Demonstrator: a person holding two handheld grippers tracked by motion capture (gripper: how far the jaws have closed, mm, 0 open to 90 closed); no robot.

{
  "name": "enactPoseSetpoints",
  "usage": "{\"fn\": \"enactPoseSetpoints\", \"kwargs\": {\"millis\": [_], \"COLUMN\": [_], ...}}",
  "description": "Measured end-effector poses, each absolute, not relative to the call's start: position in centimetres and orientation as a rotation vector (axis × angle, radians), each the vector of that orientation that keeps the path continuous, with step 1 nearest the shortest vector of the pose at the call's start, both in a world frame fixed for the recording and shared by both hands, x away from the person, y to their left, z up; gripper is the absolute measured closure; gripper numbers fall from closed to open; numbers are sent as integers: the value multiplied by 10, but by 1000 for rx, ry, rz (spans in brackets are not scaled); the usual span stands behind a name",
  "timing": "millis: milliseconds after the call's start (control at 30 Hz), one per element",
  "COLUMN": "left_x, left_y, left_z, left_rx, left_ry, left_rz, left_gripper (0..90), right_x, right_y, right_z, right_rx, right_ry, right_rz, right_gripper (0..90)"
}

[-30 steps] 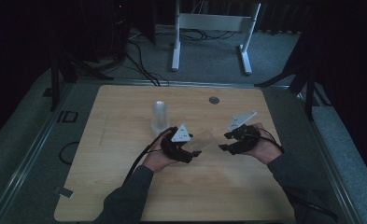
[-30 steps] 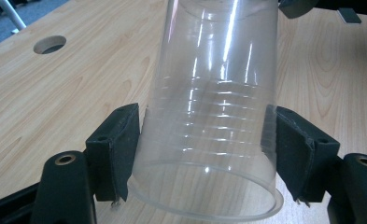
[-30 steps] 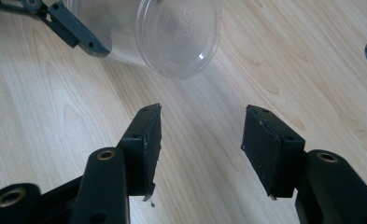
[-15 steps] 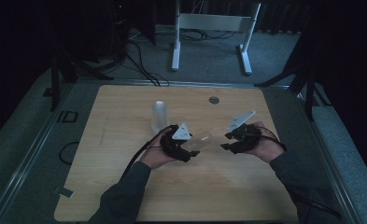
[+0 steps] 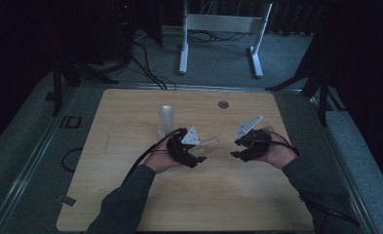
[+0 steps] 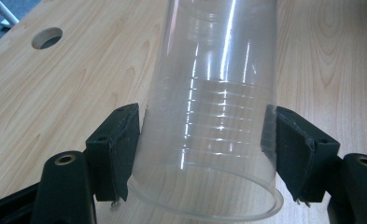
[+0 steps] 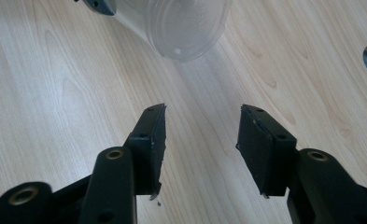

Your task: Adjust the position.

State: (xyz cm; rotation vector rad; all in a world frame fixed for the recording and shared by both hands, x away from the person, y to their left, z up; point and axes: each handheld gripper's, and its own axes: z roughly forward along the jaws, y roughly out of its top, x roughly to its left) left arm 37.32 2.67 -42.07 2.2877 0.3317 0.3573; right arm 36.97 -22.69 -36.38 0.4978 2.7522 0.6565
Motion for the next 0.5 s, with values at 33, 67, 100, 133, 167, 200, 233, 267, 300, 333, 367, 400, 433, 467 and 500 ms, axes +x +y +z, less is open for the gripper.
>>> {"fn": "enactPoseSetpoints", "kwargs": {"millis": [33,67,100,133,167,200,233,267,300,333,367,400,433,467,500], "left_x": [373,373,372,372,372,371,371,371,370,369,369,368,367,367,366], "left_y": [26,26,25,24,23,22,21,21,19,18,17,15,14,13,12], "left_z": [-421,-421,-421,-421,-422,-422,-423,-423,-424,-425,-425,-426,-426,-427,-427], "left_rx": [2294,2298,2298,2302,2306,2310,2315,2315,2339,2346,2349,2356,2360,2367,2369], "left_ry": [327,325,323,322,317,315,309,309,293,288,281,274,272,263,259], "left_rz": [359,362,360,363,365,366,368,368,392,393,392,397,401,401,402], "left_gripper": [292,292,292,292,292,292,292,292,292,292,292,292,292,292,292], "right_x": [370,370,370,370,370,370,370,370,370,369,369,369,368,368,367], "right_y": [-226,-225,-224,-223,-223,-222,-221,-221,-221,-219,-218,-218,-217,-216,-216], "right_z": [-364,-364,-365,-365,-365,-365,-366,-366,-366,-367,-367,-368,-368,-368,-368], "right_rx": [489,489,483,478,473,471,464,464,464,444,436,430,422,421,413], "right_ry": [2756,2762,2765,2768,2773,2777,2780,2780,2786,2799,2804,2810,2811,2817,2820], "right_rz": [647,638,632,631,625,621,617,617,609,589,581,577,577,578,572], "right_gripper": [505,499,492,486,480,477,475,475,471,464,463,461,459,455,452]}}
